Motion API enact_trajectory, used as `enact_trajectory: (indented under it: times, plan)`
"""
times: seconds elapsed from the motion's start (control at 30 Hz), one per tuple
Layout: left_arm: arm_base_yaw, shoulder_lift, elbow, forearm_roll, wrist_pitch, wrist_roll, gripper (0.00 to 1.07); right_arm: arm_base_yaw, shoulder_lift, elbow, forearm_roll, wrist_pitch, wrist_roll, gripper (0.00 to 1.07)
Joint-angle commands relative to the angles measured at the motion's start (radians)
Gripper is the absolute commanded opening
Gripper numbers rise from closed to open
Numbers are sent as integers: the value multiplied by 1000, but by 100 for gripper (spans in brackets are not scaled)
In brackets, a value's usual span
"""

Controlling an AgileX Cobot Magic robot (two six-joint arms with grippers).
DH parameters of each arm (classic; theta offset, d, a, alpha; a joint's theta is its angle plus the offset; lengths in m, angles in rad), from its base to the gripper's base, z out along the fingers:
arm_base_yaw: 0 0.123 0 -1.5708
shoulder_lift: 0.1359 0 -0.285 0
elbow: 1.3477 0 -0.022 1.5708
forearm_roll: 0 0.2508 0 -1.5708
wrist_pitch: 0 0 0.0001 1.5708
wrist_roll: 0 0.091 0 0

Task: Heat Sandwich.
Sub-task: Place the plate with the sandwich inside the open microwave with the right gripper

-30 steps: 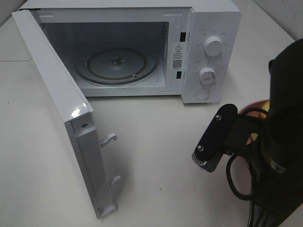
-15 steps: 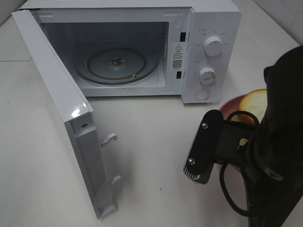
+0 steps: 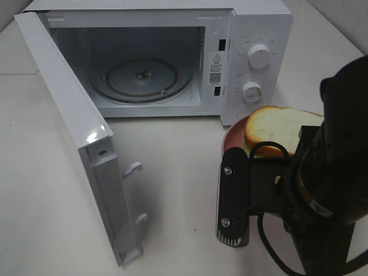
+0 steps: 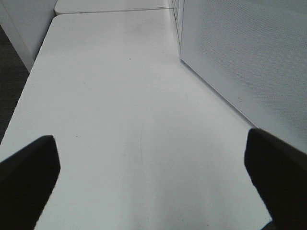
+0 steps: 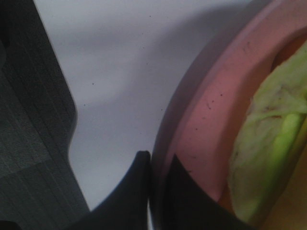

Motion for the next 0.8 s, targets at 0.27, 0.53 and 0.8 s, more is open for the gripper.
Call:
enact_trajectory:
  times: [0.27,0.53,0.8]
  plan:
    - [3,-28,3,1,-4,-3,104,6,-8,3,-31,-112,-128,1]
    - [3,-28,3,1,-4,-3,104,-2,-8,3,-30,-169,-196,0]
    - [3,-28,3,1,-4,-3,104,-95,-8,3,-28,-223,-346,0]
